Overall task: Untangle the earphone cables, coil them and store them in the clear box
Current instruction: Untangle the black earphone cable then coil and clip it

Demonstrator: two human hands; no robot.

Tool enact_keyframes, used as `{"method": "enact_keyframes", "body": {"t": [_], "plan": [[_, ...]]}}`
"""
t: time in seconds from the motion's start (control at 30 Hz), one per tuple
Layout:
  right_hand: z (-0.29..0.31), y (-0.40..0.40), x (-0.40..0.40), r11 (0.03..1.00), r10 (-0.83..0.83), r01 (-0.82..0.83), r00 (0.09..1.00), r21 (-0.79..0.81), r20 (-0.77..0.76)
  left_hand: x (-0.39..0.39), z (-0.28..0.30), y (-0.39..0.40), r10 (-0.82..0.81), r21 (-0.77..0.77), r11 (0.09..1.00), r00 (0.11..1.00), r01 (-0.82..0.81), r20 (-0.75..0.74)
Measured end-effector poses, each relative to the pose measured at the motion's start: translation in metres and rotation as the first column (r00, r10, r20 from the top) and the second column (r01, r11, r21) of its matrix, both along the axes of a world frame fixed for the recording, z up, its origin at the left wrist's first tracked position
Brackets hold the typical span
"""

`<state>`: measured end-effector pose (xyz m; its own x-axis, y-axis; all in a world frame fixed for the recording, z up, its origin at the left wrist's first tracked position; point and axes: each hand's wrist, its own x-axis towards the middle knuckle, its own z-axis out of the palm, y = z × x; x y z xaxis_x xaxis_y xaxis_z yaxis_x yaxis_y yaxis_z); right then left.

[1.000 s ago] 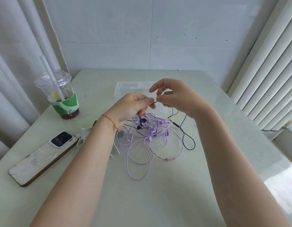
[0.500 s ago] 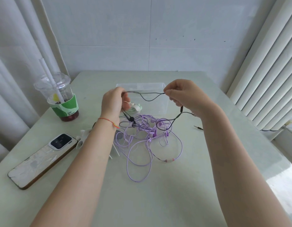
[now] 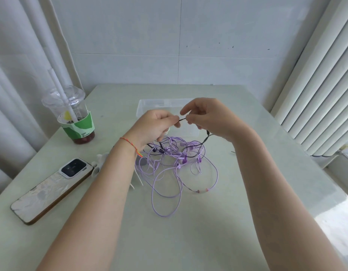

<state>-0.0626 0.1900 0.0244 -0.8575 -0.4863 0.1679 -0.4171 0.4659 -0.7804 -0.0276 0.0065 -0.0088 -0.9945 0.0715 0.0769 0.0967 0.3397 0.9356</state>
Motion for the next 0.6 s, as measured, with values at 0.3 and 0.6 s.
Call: {"method": "enact_keyframes", "body": {"t": [0.3,0.6], "plan": [[-0.009,0.009,-0.022,0.897,-0.417,0.438,0.881,0.055,-0.223,0.0,-0.006,-0.015,-0.052,-0.055,0.997,0.984,0.062,0.169],[-0.013,0.007,-0.024,0.883,-0.466,0.469,0.87,-0.021,-0.161,-0.013,-0.005,-0.015,0.365,0.169,0.93,0.879,-0.327,-0.307]]}}
